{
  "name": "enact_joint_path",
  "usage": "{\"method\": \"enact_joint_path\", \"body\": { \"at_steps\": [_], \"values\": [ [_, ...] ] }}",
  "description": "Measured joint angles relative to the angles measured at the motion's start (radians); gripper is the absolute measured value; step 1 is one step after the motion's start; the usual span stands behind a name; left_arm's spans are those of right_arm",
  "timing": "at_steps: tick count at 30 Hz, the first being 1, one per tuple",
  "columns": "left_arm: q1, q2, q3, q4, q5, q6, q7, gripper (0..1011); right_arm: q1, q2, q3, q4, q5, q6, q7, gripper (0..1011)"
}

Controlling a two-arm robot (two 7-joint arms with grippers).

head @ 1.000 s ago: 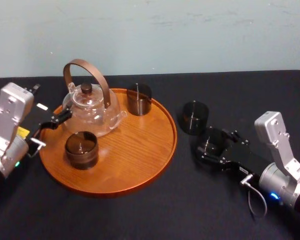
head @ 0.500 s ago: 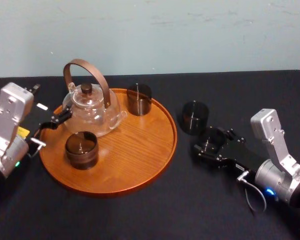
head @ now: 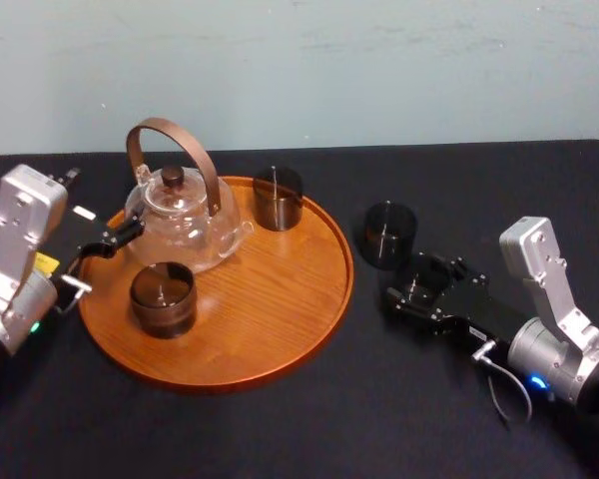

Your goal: Pick up the glass from the table and place it on the tray.

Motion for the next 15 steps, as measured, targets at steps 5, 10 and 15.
{"method": "enact_joint_path", "body": {
  "at_steps": [5, 10, 15],
  "values": [
    [0.000, 0.000, 0.000, 0.000, 0.000, 0.000, 0.000, 1001, -0.001, 0.000, 0.000, -0.001, 0.001, 0.000, -0.001, 907],
    [0.000, 0.000, 0.000, 0.000, 0.000, 0.000, 0.000, 1001, -0.001, 0.001, 0.000, -0.002, 0.001, 0.000, -0.002, 907],
    [0.000, 0.000, 0.000, 0.000, 0.000, 0.000, 0.000, 1001, -0.002, 0.001, 0.000, -0.003, 0.001, 0.000, -0.003, 907]
  ]
}}
